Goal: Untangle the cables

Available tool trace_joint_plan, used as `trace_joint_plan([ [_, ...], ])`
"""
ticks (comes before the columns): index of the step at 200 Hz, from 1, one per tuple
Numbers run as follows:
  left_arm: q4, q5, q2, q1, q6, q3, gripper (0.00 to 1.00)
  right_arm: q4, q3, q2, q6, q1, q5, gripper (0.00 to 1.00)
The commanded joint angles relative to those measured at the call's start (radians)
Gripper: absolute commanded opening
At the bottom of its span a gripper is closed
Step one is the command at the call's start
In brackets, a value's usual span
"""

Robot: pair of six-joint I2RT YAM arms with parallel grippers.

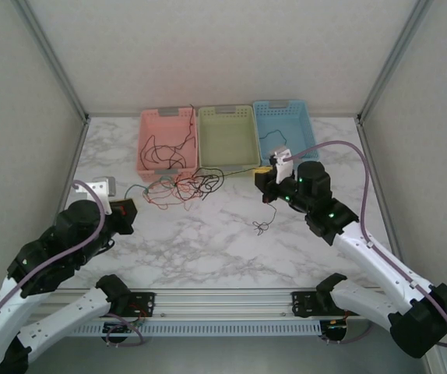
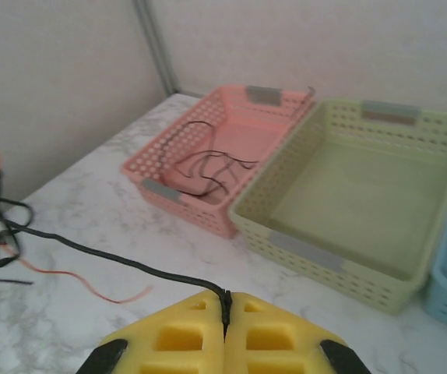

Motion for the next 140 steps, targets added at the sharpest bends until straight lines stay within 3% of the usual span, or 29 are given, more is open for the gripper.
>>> trace_joint_plan([
  [1,-0.059,-0.094,-0.028,0.007,0.017,0.038,0.0,-0.049,-0.027,-0.028,0.063,-0.076,0.137,0.0],
  [67,-0.128,-0.21,-0.081,0.007,0.037,0.093,0.0,-0.1,-0.146,0.052,0.261,-0.322,0.26,0.0],
  [98,-0.117,-0.19,-0.069,0.008,0.038,0.079,0.0,-0.035,-0.165,0.074,0.263,-0.356,0.135,0.0],
  [140,-0.072,-0.16,-0.036,0.008,0.043,0.04,0.0,-0.05,-0.066,0.081,0.289,-0.343,-0.008,0.0],
])
